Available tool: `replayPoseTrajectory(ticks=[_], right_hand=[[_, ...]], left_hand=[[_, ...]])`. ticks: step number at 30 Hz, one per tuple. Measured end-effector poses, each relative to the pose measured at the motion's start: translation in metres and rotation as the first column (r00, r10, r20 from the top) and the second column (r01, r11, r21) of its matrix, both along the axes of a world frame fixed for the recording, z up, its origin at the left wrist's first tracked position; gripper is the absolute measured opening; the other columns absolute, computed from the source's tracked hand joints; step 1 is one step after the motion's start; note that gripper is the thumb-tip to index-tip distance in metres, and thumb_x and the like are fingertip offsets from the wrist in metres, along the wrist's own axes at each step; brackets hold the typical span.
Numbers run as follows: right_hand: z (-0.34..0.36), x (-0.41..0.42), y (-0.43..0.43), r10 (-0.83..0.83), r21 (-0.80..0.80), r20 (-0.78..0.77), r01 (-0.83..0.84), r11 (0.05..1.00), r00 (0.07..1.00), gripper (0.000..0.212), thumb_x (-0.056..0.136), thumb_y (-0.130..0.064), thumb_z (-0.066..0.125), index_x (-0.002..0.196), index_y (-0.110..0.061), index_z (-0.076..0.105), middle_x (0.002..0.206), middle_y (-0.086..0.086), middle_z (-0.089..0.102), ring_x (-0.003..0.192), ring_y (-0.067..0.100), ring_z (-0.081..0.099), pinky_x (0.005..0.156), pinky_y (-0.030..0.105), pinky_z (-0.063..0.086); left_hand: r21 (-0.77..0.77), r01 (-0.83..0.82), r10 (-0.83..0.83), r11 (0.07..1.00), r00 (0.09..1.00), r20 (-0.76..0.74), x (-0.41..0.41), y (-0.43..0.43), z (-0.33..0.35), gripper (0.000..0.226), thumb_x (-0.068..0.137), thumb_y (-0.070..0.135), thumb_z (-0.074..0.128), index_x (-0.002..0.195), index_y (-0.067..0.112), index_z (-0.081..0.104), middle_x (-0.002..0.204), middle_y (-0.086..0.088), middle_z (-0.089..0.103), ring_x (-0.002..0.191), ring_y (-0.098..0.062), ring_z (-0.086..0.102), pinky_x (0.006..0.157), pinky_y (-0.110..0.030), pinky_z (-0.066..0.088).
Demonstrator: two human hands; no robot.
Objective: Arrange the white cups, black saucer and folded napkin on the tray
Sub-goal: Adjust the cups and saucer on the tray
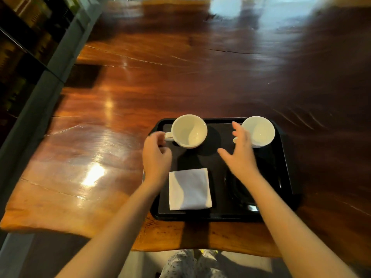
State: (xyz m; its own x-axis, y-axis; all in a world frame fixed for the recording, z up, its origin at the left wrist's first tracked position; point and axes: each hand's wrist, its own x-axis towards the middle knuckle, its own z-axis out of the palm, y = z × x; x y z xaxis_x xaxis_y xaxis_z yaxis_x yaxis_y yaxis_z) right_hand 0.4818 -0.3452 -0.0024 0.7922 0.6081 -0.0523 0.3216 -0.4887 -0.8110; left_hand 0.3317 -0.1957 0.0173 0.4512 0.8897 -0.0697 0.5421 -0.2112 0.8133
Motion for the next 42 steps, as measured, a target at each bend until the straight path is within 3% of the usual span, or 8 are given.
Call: replayPoseTrajectory(ticks=[4,8,11,18,24,31,37,42], right_hand=[[0.015,0.048,-0.046,-0.125,-0.106,0.151,0.142,0.984,0.980,0.077,0.072,-0.003,0.074,0.138,-0.005,0.034,0.140,0.019,0.034,0.127,0.034,0.034,0.107,0.043,0.031],[0.005,0.081,-0.064,-0.138,-0.294,-0.001,0.131,0.947,0.990,0.091,0.073,-0.004,0.074,0.145,-0.009,0.019,0.149,0.015,0.020,0.137,0.031,0.024,0.114,0.044,0.026],[-0.006,0.087,-0.063,-0.122,-0.246,-0.152,0.082,0.966,0.981,0.098,0.071,-0.008,0.078,0.147,-0.011,0.017,0.151,0.012,0.019,0.138,0.028,0.025,0.114,0.041,0.026],[-0.023,0.073,-0.049,-0.186,-0.148,-0.094,0.171,0.974,0.978,0.091,0.067,-0.021,0.082,0.139,-0.015,0.025,0.145,0.011,0.026,0.133,0.027,0.028,0.103,0.039,0.034],[-0.025,0.058,-0.032,-0.308,-0.110,-0.019,0.304,0.946,0.951,0.089,0.066,-0.025,0.083,0.136,-0.008,0.030,0.141,0.015,0.031,0.130,0.031,0.030,0.099,0.041,0.039],[-0.019,0.053,-0.038,-0.265,-0.107,-0.053,0.258,0.960,0.963,0.093,0.073,-0.030,0.078,0.143,-0.009,0.021,0.145,0.015,0.027,0.133,0.029,0.028,0.103,0.041,0.037],[-0.016,0.053,-0.090,-0.152,-0.301,-0.106,0.114,0.947,0.983,0.042,0.096,-0.023,0.046,0.136,-0.009,0.041,0.134,0.012,0.048,0.121,0.024,0.049,0.096,0.036,0.043],[-0.015,0.041,-0.113,-0.131,-0.435,-0.102,0.075,0.898,0.986,0.033,0.098,-0.018,0.039,0.128,-0.012,0.051,0.127,0.010,0.057,0.113,0.027,0.055,0.088,0.036,0.045]], left_hand=[[-0.130,0.263,-0.252,0.956,0.963,0.100,0.027,-0.069,-0.002,0.041,0.081,-0.009,0.052,0.115,0.014,0.059,0.106,0.000,0.061,0.092,-0.006,0.058,0.078,-0.003,0.044],[-0.494,0.286,-0.282,0.821,0.956,0.085,0.084,-0.100,-0.010,0.062,0.084,-0.001,0.052,0.141,0.017,0.035,0.138,-0.006,0.049,0.118,-0.015,0.053,0.083,-0.015,0.046],[-0.633,0.212,-0.177,0.745,0.977,0.118,0.113,-0.108,-0.016,0.069,0.085,-0.003,0.054,0.145,0.018,0.026,0.147,-0.007,0.040,0.129,-0.020,0.045,0.052,0.000,0.044],[-0.626,0.052,0.021,0.778,0.994,0.109,0.134,-0.104,-0.028,0.056,0.085,-0.002,0.054,0.137,0.014,0.042,0.134,-0.008,0.053,0.125,-0.019,0.050,0.039,0.001,0.039],[-0.595,0.014,0.053,0.803,0.994,0.096,0.144,-0.092,-0.032,0.059,0.085,0.000,0.057,0.139,0.014,0.038,0.136,-0.006,0.054,0.120,-0.015,0.055,0.082,-0.018,0.044],[-0.596,0.022,0.044,0.803,0.994,0.096,0.146,-0.085,-0.031,0.065,0.084,-0.003,0.057,0.142,0.016,0.035,0.139,-0.006,0.051,0.121,-0.016,0.054,0.090,-0.025,0.043],[-0.409,0.207,-0.318,0.889,0.921,-0.224,0.092,-0.093,-0.028,0.045,0.084,0.013,0.057,0.129,0.013,0.050,0.124,-0.010,0.062,0.113,-0.023,0.057,0.091,-0.028,0.042],[-0.445,0.285,-0.454,0.849,0.824,-0.339,0.065,-0.111,-0.033,0.036,0.086,0.011,0.053,0.123,0.012,0.055,0.118,-0.012,0.065,0.105,-0.028,0.062,0.090,-0.036,0.052]])
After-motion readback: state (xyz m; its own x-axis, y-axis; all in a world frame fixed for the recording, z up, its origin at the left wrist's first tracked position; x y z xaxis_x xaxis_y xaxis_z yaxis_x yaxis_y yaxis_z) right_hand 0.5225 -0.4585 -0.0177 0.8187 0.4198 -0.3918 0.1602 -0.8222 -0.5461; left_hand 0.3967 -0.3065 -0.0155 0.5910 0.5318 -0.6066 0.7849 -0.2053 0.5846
